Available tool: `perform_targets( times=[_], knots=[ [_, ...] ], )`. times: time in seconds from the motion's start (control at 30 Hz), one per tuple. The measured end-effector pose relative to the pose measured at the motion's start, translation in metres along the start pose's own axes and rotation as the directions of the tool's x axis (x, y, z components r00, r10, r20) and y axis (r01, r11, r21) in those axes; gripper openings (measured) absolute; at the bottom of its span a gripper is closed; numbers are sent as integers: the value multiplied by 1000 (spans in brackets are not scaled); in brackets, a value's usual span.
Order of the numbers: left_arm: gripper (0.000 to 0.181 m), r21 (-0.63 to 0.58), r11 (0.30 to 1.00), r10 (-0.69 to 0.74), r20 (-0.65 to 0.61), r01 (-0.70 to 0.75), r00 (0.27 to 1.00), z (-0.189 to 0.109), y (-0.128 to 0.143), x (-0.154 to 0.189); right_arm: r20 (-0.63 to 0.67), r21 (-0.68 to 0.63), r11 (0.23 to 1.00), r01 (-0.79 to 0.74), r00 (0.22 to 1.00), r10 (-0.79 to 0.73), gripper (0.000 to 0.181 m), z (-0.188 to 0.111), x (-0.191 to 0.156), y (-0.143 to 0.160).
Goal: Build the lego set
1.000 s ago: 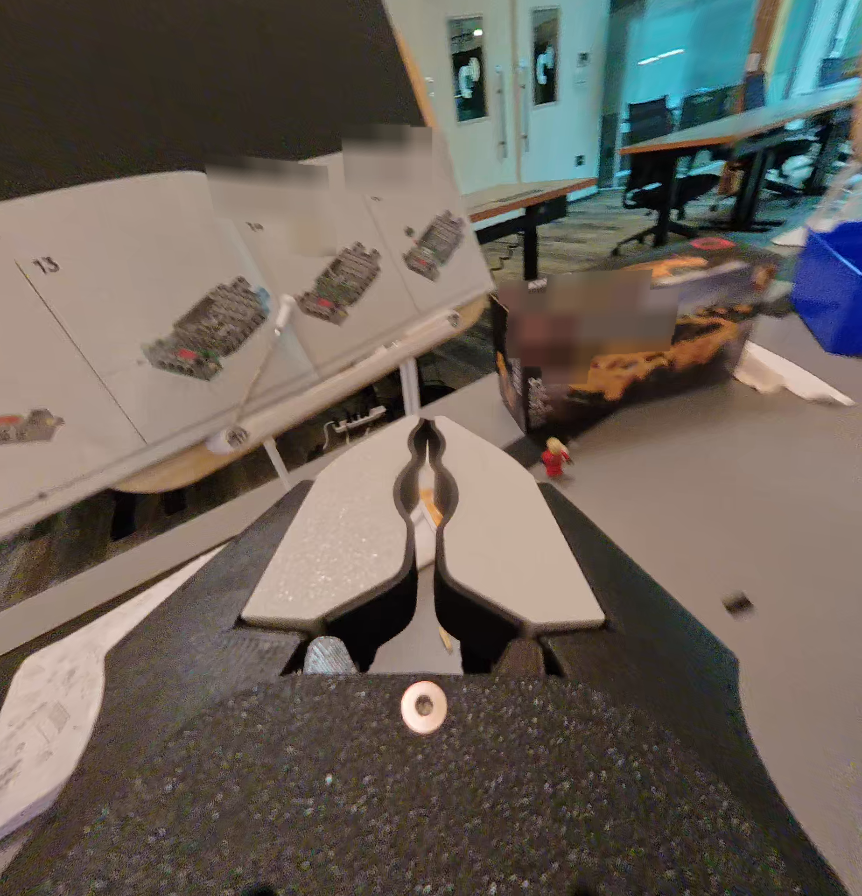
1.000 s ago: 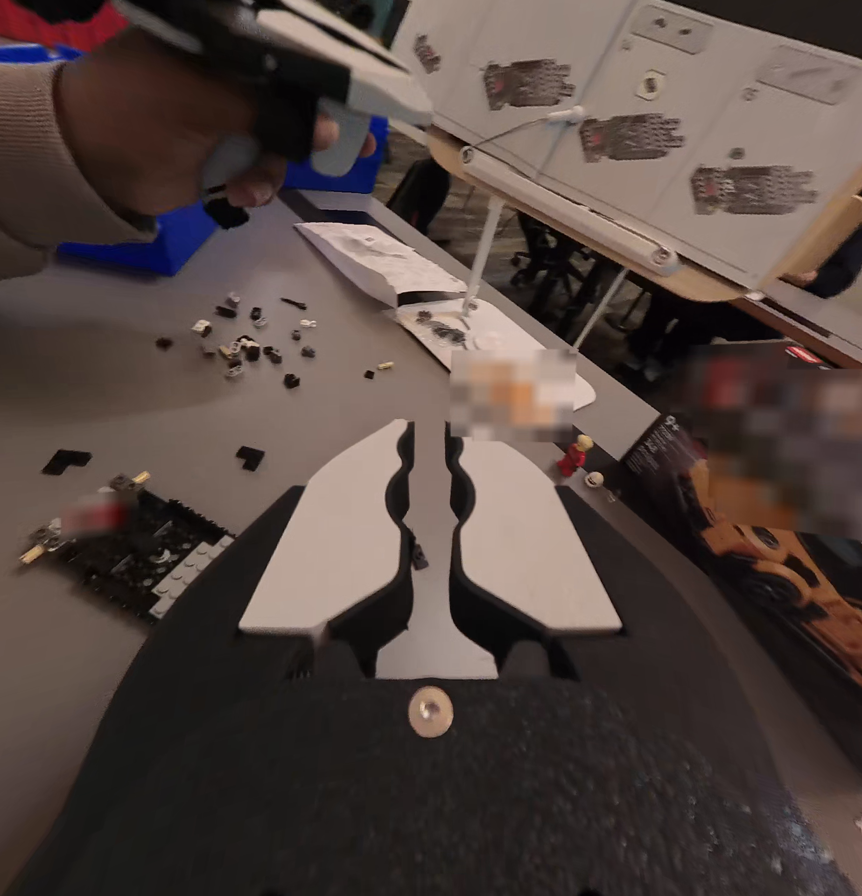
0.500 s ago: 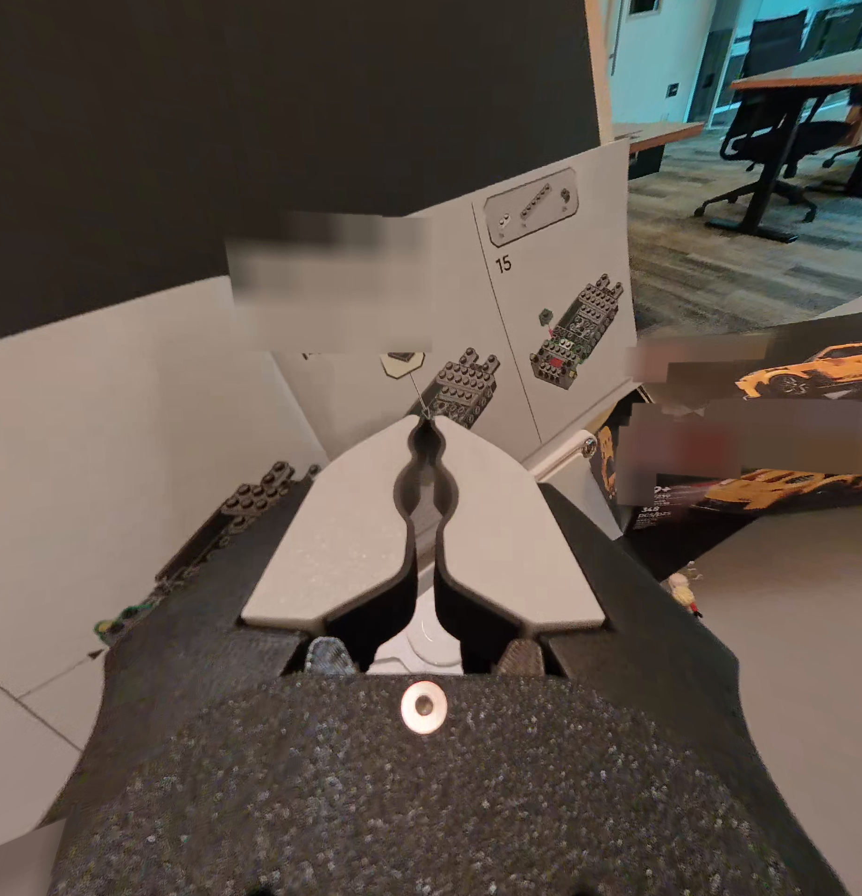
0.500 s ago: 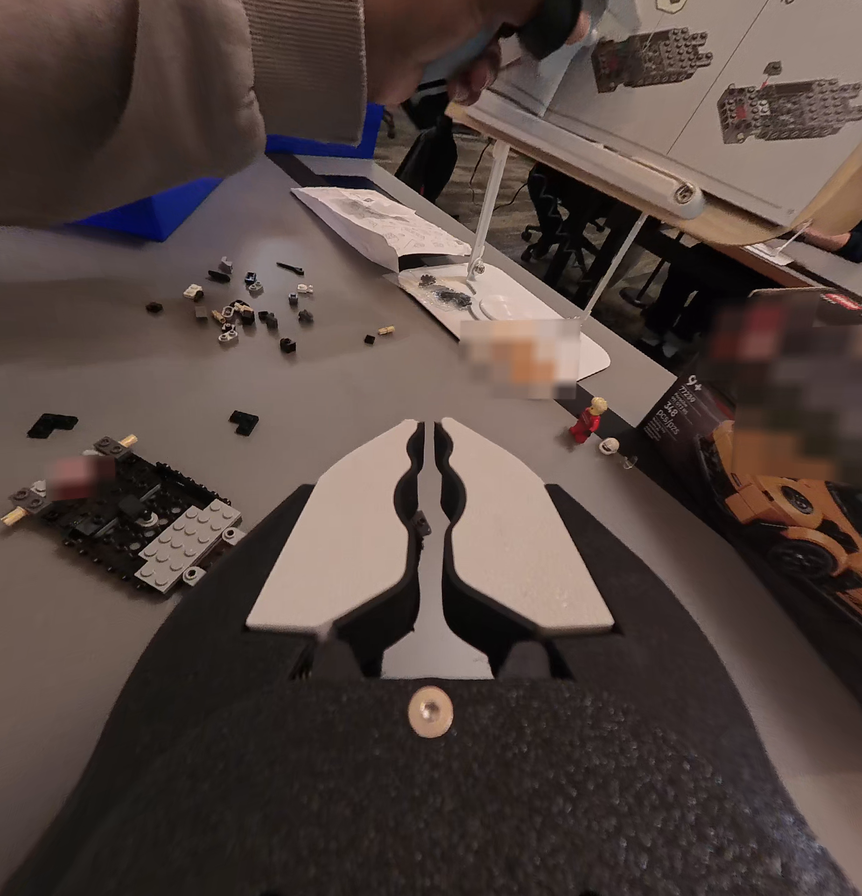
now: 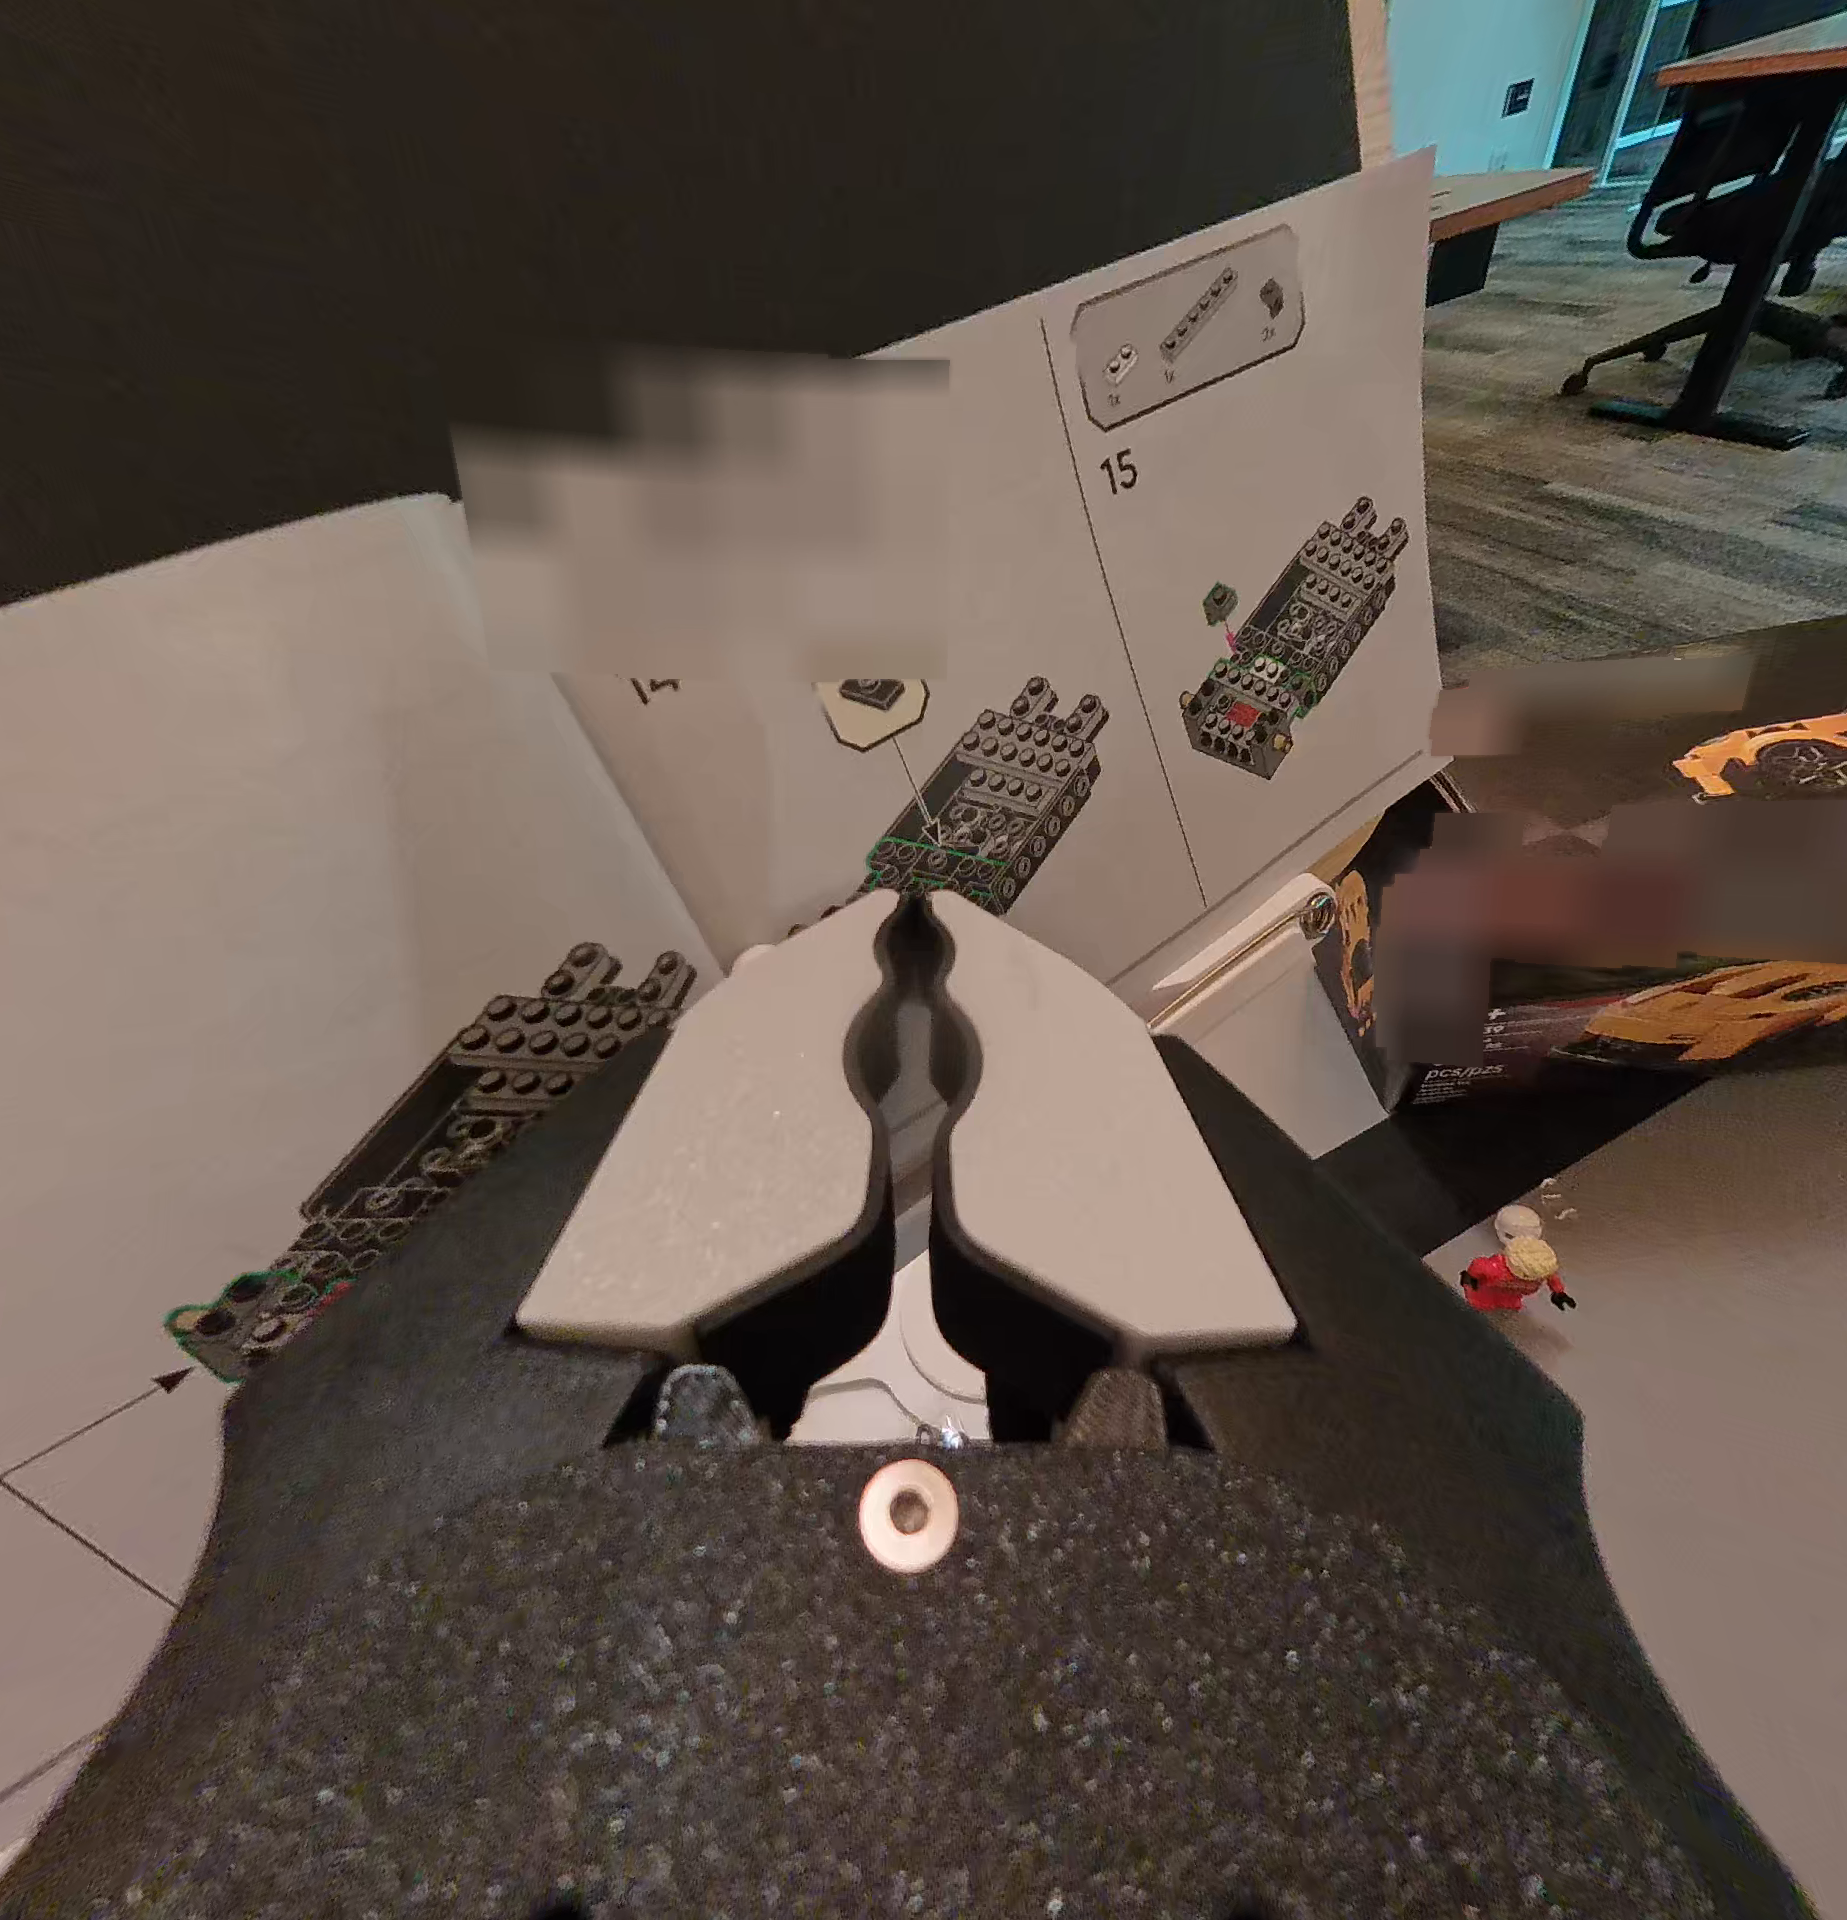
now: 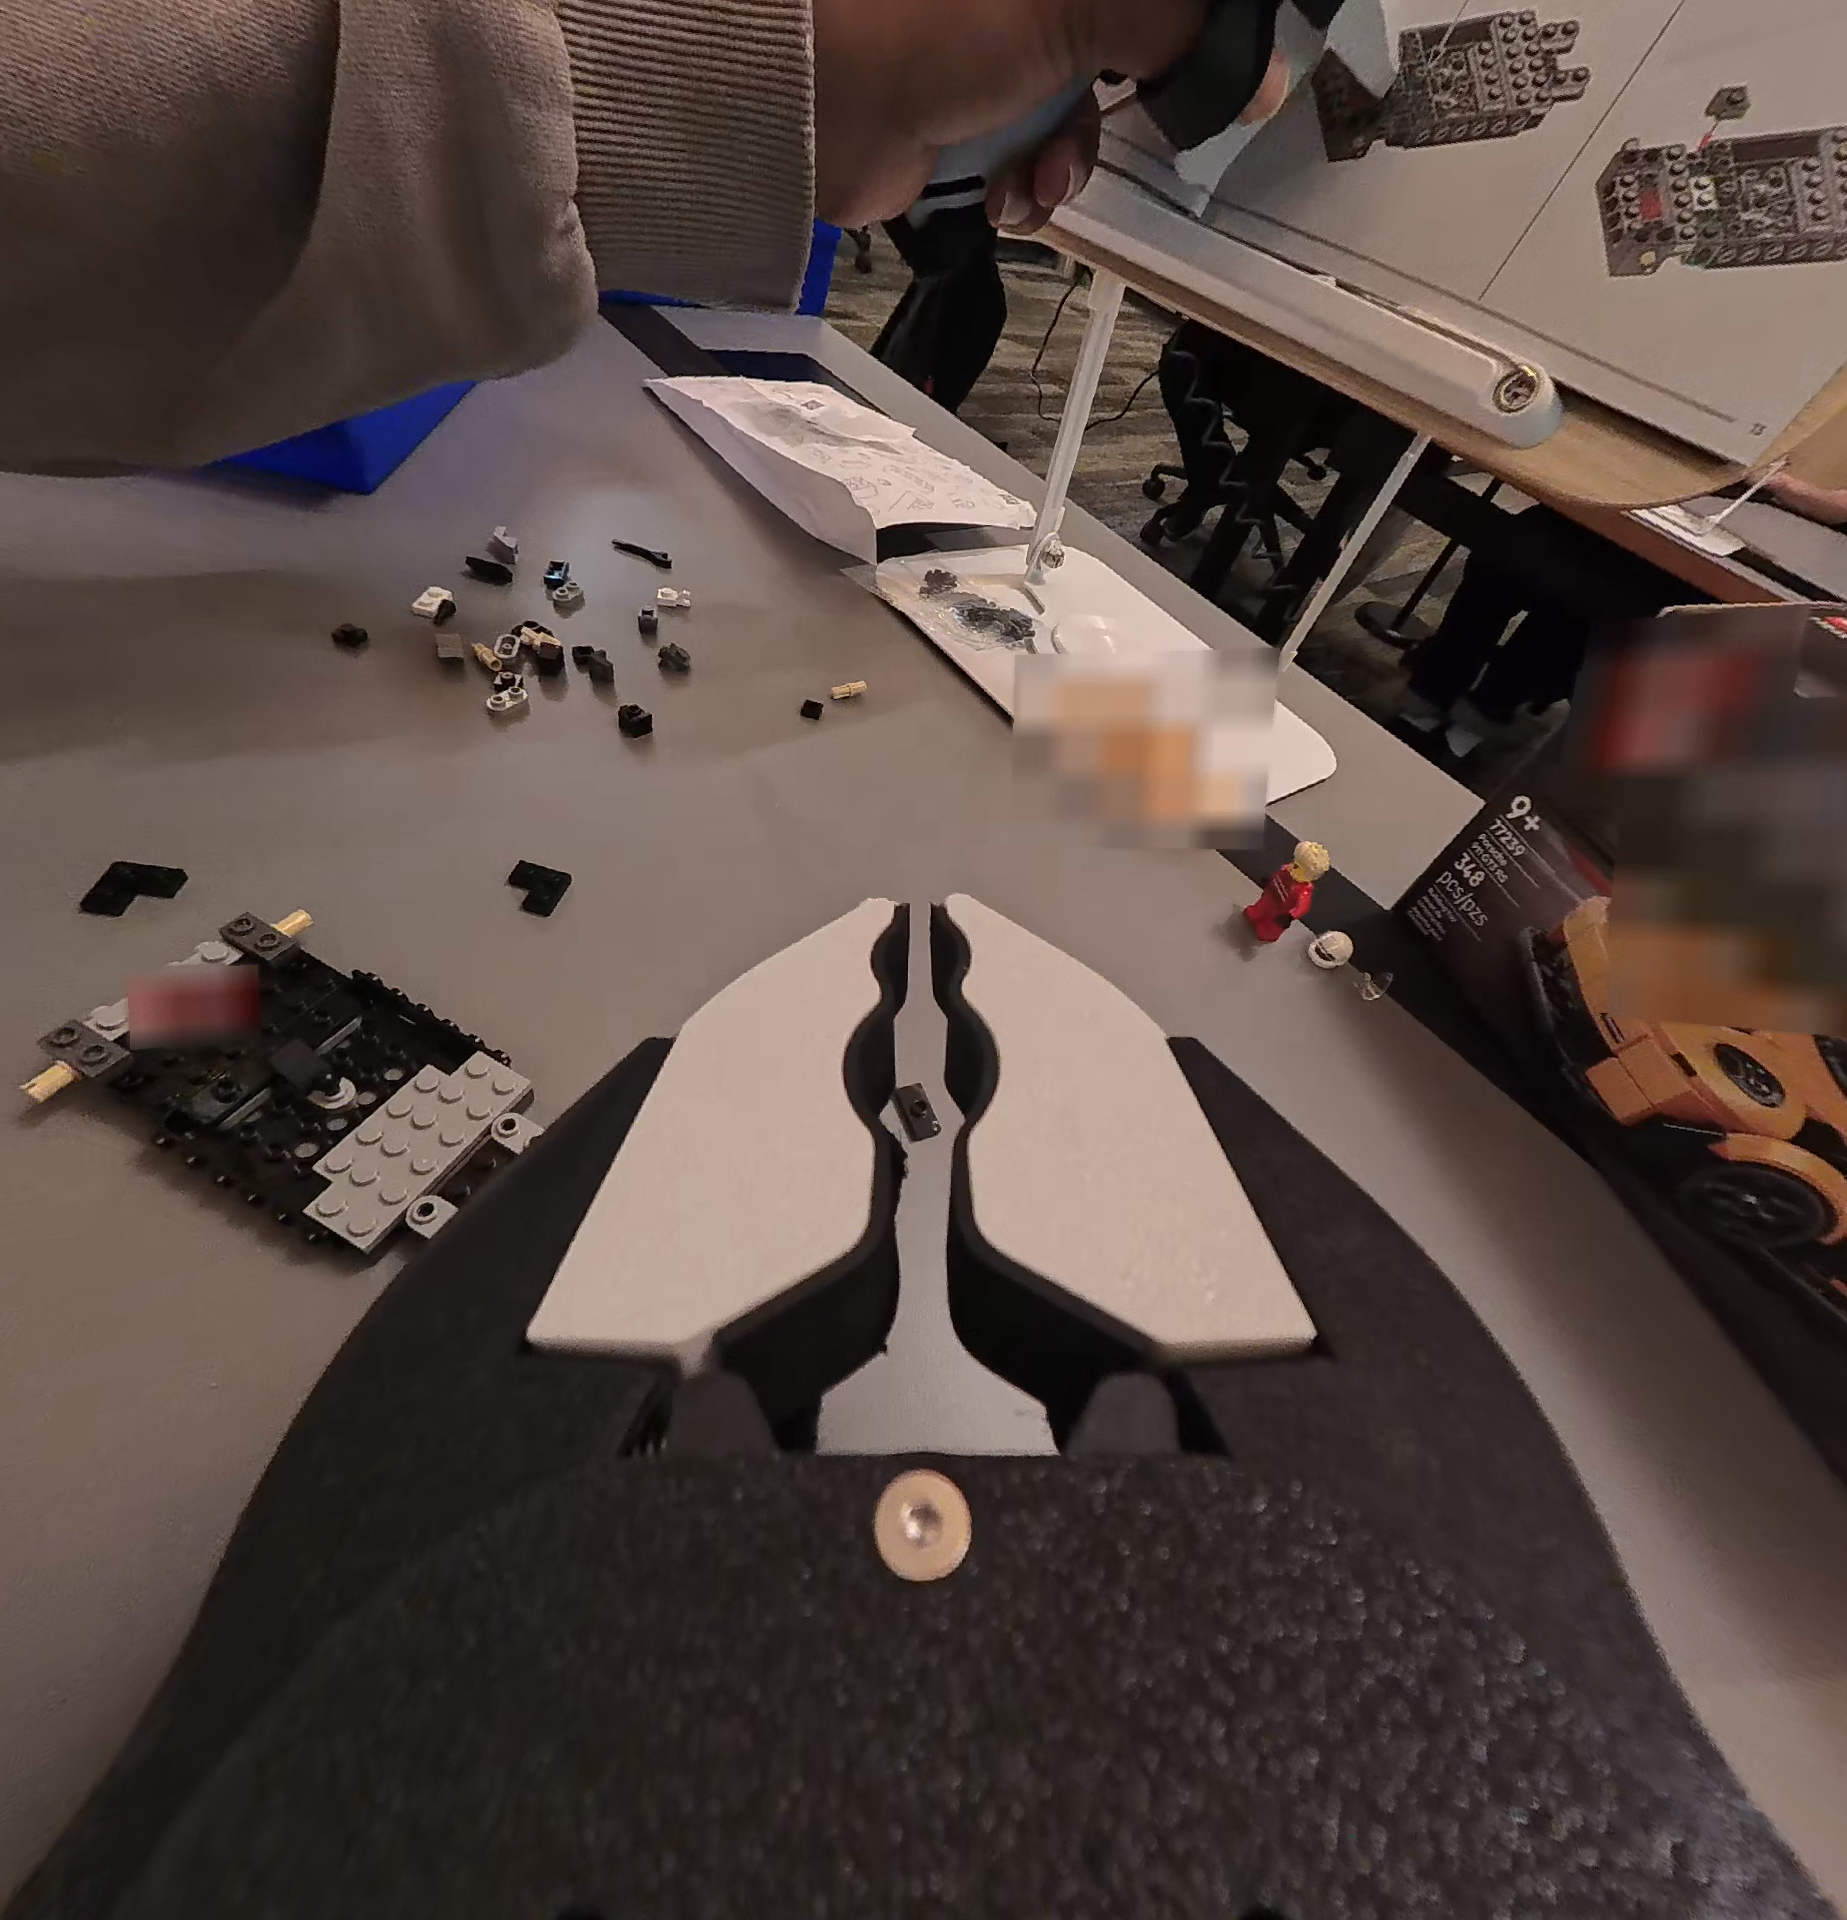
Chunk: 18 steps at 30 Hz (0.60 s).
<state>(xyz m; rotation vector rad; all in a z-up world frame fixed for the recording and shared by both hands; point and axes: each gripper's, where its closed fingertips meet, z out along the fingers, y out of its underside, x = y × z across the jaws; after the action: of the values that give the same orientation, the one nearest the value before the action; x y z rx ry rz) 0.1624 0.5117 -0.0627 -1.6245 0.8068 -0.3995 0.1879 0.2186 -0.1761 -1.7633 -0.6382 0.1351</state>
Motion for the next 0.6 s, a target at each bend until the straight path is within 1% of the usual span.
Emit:
perform_targets(
  times=[0.33, 0.6],
  knots=[
    [0, 16, 1000, 0, 30, 0, 1000, -3, 0, -1, -4, 3, 1000, -4, 1000, 4, 3, -1, 2, 0],
    [0, 43, 999, -7, 19, 6, 1000, -12, 7, 14, 1, -1, 1000, -6, 1000, 6, 3, 0, 1, 2]
  ],
)
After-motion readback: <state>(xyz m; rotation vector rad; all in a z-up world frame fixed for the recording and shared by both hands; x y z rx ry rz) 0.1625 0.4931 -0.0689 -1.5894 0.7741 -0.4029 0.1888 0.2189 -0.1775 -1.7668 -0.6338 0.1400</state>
